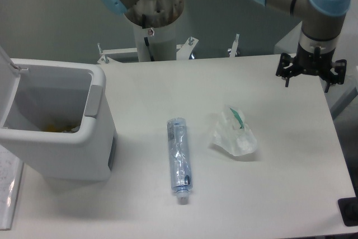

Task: Place the trash in the trash can
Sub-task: 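Move the gripper over the clear plastic bag and lower it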

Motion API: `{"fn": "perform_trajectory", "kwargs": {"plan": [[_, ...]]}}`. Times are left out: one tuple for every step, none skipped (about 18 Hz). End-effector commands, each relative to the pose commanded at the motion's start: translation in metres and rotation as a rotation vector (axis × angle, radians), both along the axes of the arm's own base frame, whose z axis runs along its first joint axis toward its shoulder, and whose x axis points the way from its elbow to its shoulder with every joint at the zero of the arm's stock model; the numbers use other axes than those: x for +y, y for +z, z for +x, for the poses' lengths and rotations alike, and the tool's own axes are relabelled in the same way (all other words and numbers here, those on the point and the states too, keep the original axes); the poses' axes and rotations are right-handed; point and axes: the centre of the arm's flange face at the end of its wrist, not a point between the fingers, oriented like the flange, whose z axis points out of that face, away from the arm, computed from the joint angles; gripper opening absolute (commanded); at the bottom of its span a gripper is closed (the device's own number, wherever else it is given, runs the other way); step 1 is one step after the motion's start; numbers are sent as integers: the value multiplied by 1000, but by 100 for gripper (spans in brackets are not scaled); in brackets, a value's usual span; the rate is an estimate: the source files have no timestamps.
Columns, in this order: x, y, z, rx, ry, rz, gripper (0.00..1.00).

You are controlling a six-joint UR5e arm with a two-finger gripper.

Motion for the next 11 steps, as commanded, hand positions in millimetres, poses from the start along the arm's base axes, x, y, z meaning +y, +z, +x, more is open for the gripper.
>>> {"fn": "perform_trajectory", "kwargs": {"plan": [[2,-1,1,-2,-3,1,100],[3,-1,3,-2,-5,3,100],[6,-4,5,-7,-7,3,100],[8,-10,8,-14,-7,1,100],[10,-14,12,-21,-10,-2,100],[17,-16,17,-23,-25,-2,100],[22,-17,21,-20,-37,-2,100],[27,-18,24,-11,-45,1,100],[34,-23,29,-8,-56,2,100],[37,-31,34,-11,-62,2,100],[37,-43,40,-17,-64,0,100]]}}
